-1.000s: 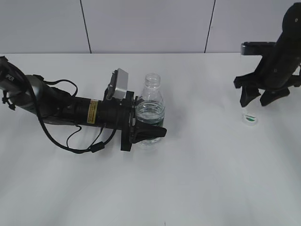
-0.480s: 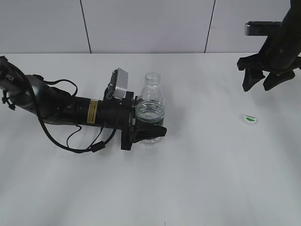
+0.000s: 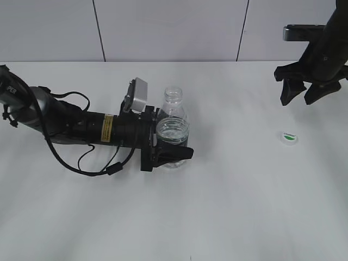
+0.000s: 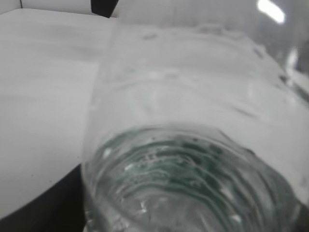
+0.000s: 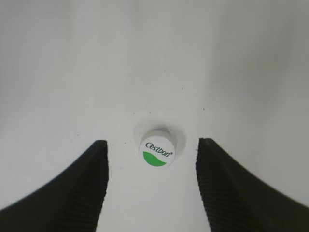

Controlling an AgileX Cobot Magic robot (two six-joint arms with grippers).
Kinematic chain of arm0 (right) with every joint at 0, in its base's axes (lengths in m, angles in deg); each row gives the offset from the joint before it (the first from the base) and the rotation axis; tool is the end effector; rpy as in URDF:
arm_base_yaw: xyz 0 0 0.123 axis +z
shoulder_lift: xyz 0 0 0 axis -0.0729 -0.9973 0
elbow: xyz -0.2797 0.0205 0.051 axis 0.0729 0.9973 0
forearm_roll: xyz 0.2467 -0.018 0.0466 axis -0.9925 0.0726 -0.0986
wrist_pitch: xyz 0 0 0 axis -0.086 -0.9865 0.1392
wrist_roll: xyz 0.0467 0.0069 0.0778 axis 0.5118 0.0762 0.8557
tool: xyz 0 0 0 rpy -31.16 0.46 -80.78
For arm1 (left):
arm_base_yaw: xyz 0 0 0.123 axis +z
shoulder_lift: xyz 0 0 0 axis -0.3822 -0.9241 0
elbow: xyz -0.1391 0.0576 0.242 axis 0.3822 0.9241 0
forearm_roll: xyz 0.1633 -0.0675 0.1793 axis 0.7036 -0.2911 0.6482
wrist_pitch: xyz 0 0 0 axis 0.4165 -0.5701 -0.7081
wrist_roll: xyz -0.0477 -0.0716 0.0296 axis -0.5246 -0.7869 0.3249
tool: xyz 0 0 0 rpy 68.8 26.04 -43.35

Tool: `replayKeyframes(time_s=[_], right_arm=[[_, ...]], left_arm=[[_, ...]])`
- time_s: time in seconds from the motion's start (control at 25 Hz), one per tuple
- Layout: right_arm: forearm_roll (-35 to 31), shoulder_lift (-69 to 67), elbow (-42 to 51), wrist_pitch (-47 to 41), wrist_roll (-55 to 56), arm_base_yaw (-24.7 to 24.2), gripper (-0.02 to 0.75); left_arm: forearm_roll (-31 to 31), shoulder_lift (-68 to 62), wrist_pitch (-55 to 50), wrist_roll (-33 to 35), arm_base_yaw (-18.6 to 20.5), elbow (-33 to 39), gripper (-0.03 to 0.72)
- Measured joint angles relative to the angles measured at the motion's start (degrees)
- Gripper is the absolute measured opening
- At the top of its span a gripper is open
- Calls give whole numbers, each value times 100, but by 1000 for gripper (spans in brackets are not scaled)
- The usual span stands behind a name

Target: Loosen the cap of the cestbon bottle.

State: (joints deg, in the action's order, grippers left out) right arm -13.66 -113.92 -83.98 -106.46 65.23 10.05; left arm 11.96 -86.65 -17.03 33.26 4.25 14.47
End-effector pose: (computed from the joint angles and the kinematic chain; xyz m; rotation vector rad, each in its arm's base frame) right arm 0.4160 0.0499 0.1873 -0.2843 2.8913 0.1160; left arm 0.3567 -0.2054 0.0578 1.3143 1.4762 -1.1498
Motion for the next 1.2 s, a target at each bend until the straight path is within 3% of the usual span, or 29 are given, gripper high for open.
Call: replayKeyframes(time_s=[0.24,0.88,1.2], right_arm=[[11,4,0,5,0,0,440],[45,6,0,-22,-5,0,440],[45,299,-57,-182,3,0,440]], left_arm=[[-97,0,5,-257,0,0,580],[264,859,20,-1152,5,0,585],[228,1290,25,-1915,5,0,585]])
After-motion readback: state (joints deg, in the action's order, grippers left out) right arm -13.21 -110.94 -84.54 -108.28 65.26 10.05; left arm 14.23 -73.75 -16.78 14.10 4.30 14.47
